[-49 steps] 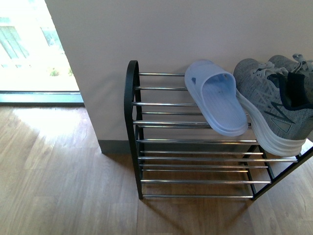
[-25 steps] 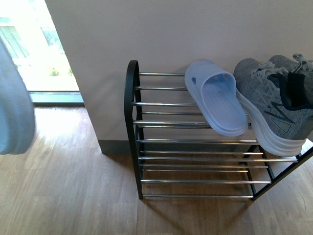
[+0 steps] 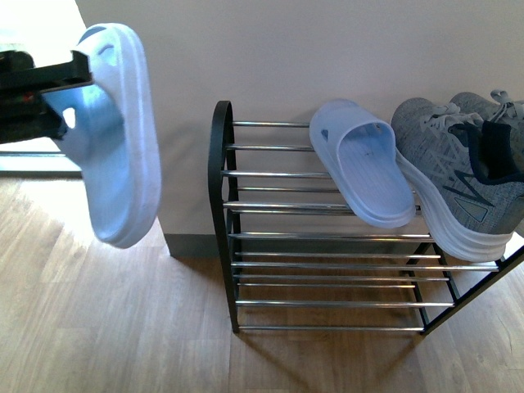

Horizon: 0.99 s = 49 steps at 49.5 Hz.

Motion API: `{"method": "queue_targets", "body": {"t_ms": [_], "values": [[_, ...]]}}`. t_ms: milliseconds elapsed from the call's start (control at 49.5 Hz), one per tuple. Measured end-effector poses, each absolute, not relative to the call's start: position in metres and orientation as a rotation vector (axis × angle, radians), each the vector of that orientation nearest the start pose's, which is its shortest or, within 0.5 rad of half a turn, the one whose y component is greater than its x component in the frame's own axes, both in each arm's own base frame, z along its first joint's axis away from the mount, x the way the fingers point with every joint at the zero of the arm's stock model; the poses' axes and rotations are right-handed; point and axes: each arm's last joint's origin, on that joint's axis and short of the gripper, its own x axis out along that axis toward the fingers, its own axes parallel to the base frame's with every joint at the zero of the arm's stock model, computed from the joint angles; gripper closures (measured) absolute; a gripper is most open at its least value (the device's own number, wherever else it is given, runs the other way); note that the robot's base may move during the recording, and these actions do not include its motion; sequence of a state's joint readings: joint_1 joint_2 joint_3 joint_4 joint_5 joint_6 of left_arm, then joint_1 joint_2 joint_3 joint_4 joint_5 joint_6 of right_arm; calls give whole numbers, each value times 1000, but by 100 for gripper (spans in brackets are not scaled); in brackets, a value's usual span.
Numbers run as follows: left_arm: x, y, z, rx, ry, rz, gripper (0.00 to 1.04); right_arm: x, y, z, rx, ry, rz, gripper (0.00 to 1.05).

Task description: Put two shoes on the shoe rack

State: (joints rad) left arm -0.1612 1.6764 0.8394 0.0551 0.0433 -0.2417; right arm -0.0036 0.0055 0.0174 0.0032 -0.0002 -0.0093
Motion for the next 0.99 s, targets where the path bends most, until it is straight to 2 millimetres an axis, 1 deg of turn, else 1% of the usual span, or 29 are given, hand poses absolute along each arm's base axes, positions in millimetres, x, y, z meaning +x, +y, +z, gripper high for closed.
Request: {"method": "queue_targets", "body": {"t_ms": [61, 142, 303, 384, 485, 566, 768, 991], "values": [[333, -64, 158, -170, 800, -138, 103, 97, 0, 169, -9, -15, -4, 9], [345, -76, 158, -166, 797, -177, 102, 97, 0, 169, -9, -15, -4, 9], [359, -100, 160, -161, 787, -245, 102, 97, 0, 169, -9, -15, -4, 9], [369, -118, 161, -157, 782, -295, 102, 97, 0, 169, -9, -15, -4, 9], [379, -132, 154, -143, 804, -329, 102, 97, 0, 169, -9, -15, -4, 9], [385, -139, 146, -125, 826, -341, 103, 97, 0, 169, -9, -15, -4, 9], [401, -148, 131, -87, 850, -346, 103, 97, 0, 169, -7, -15, -4, 9], [409, -153, 118, -79, 871, -350, 102, 97, 0, 169, -7, -15, -4, 9]]}}
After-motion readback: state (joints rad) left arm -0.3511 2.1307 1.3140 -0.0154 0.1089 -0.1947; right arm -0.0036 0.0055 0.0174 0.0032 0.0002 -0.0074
